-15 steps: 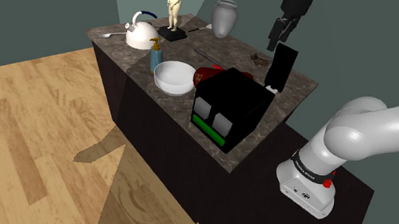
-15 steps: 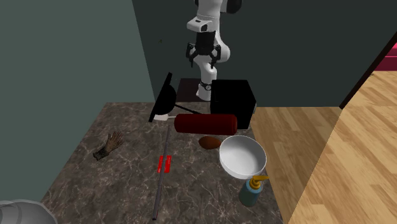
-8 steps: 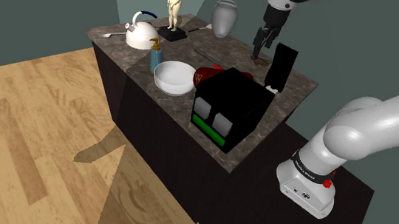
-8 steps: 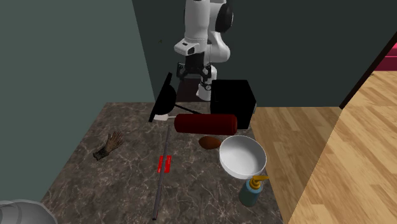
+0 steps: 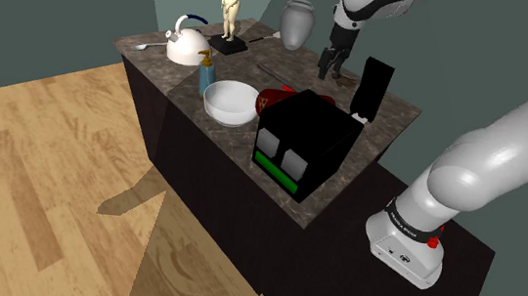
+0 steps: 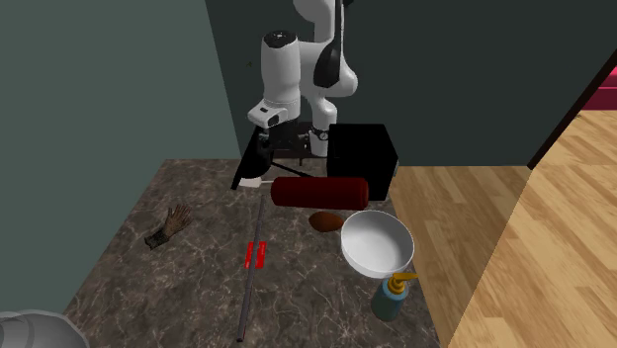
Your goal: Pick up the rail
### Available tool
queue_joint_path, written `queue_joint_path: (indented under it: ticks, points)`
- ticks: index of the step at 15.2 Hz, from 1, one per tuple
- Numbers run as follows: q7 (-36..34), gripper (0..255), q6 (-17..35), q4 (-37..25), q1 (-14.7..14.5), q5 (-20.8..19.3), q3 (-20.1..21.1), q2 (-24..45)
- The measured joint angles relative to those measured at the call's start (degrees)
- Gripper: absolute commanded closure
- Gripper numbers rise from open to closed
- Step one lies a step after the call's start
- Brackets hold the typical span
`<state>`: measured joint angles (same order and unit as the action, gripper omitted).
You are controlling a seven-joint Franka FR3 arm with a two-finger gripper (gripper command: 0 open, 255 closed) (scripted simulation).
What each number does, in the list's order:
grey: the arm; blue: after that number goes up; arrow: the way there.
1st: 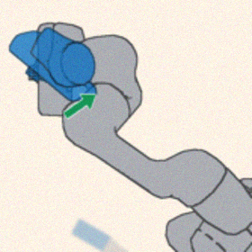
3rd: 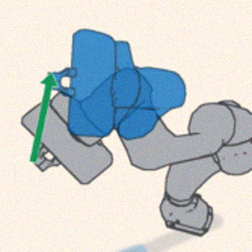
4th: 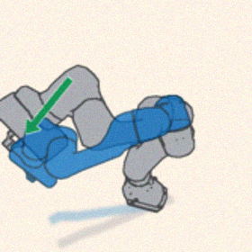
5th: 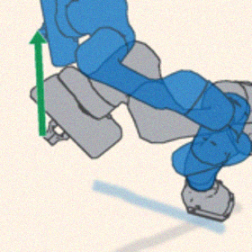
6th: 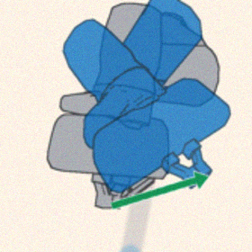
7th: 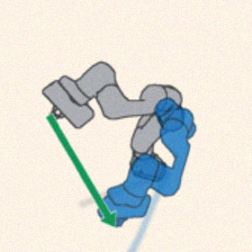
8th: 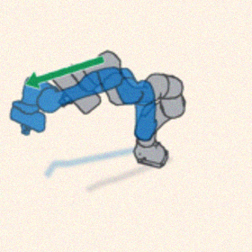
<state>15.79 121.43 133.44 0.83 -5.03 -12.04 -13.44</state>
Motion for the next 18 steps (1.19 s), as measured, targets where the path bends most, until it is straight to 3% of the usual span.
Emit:
queue_joint_path:
  ticks: [7, 14, 18]
  points:
    - [6.21, 0, 6.52, -8.34, 0.81, 6.21, -2.73, 16.09]
    - [12.69, 0, 9.62, -19.57, 4.06, 13.72, -2.51, 32.27]
    - [13.83, 0, 10.85, -22.11, 4.98, 15.41, -1.9, 36.44]
